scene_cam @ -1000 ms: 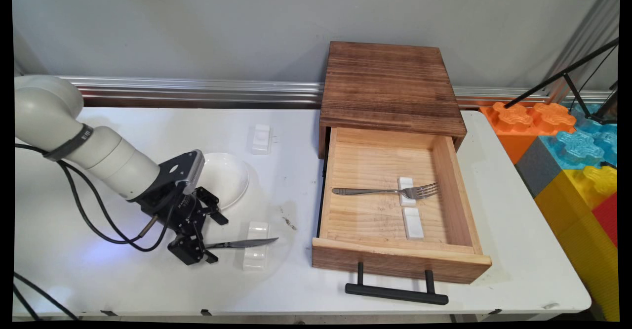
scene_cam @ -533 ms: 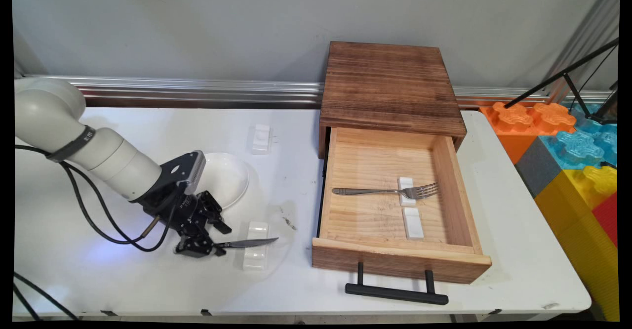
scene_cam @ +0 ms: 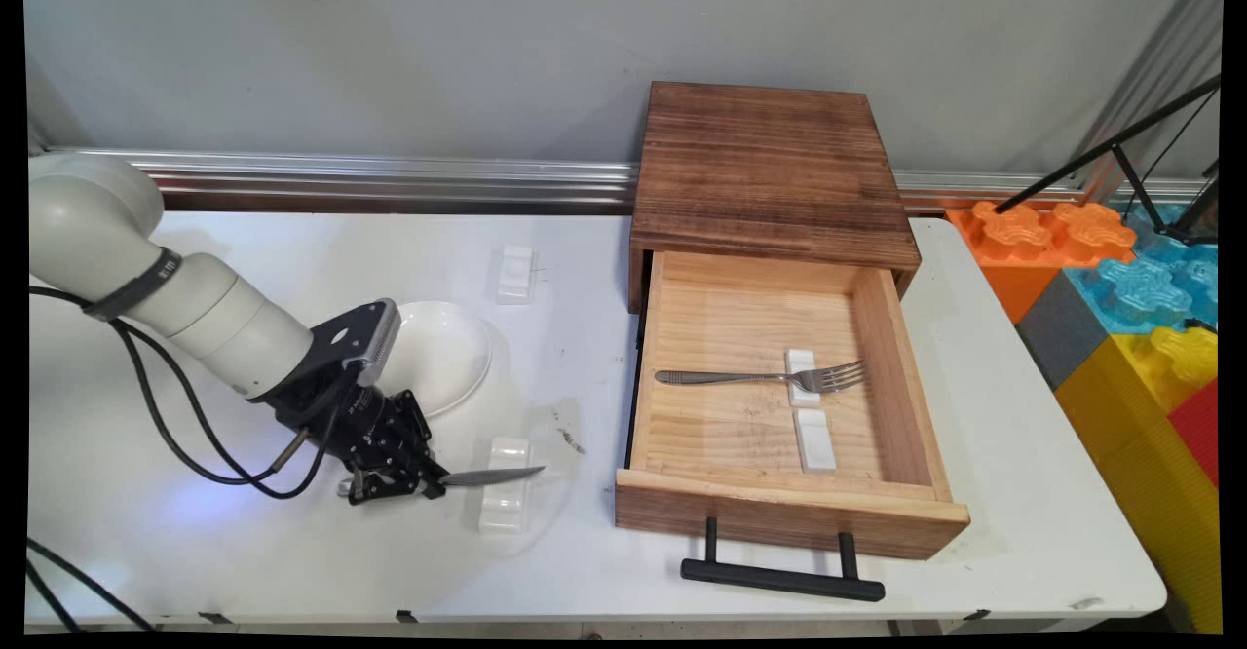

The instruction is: Place the picked object into the drawer

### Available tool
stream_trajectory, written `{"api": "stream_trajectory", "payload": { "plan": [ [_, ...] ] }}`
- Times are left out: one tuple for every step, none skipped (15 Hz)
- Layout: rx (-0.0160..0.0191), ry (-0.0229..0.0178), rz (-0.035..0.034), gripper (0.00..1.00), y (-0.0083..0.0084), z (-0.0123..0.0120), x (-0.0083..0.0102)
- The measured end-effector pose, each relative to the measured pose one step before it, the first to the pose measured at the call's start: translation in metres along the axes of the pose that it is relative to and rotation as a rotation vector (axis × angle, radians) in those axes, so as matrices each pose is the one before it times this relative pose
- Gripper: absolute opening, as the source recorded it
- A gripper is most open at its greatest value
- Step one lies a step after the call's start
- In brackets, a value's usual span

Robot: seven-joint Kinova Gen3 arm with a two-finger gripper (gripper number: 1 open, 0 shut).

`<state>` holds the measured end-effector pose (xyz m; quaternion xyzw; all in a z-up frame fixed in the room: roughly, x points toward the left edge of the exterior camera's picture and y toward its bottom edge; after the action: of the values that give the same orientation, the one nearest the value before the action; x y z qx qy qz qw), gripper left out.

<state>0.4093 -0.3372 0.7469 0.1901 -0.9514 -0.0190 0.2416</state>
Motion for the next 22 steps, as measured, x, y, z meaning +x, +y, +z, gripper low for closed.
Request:
{"api": "stream_trajectory", "payload": {
  "plan": [
    [-0.00092, 0.00140, -0.00110, 0.00, 0.00018, -0.00114, 0.00025],
    [-0.00017, 0.00141, -0.00099, 0.00, -0.00007, -0.00096, 0.00041],
    [-0.00096, 0.00186, -0.00158, 0.00, 0.00007, -0.00130, 0.00061],
    [-0.00067, 0.00408, -0.00228, 0.00, -0.00029, -0.00245, 0.00146],
    [-0.00204, 0.00360, -0.00194, 0.00, -0.00015, -0.00256, 0.00157],
    [-0.00095, 0.00329, -0.00117, 0.00, -0.00011, -0.00223, 0.00126],
    [-0.00292, 0.00547, -0.00174, 0.00, -0.00010, -0.00438, 0.00255],
    [-0.00264, 0.00610, -0.00158, 0.00, -0.00018, -0.00559, 0.00354],
    [-0.00091, 0.00559, -0.00065, 0.00, -0.00032, -0.00524, 0.00330],
    [-0.00127, 0.00662, -0.00131, 0.00, -0.00039, -0.00613, 0.00428],
    [-0.00033, 0.00795, -0.00115, 0.00, -0.00033, -0.00655, 0.00495],
    [-0.00039, 0.00851, 0.00010, 0.00, -0.00042, -0.00570, 0.00557],
    [-0.00091, 0.01058, 0.00180, 0.00, -0.00039, -0.00663, 0.00791],
    [0.00098, 0.01021, 0.00283, 0.00, -0.00054, -0.00629, 0.00843],
    [0.00215, 0.00718, 0.00275, 0.00, -0.00049, -0.00515, 0.00746],
    [0.00447, 0.00877, 0.00297, 0.00, -0.00103, -0.00578, 0.00898],
    [0.00571, 0.00783, 0.00380, 0.00, -0.00128, -0.00545, 0.00975],
    [0.00556, 0.00775, 0.00426, 0.00, -0.00123, -0.00508, 0.00962],
    [0.00524, 0.00568, 0.00379, 0.00, -0.00137, -0.00399, 0.00828],
    [0.00604, 0.00631, 0.00397, 0.00, -0.00177, -0.00416, 0.00950],
    [0.00570, 0.00482, 0.00320, 0.00, -0.00138, -0.00313, 0.00831],
    [0.00522, 0.00599, 0.00185, 0.00, -0.00160, -0.00270, 0.00997]
  ]
}}
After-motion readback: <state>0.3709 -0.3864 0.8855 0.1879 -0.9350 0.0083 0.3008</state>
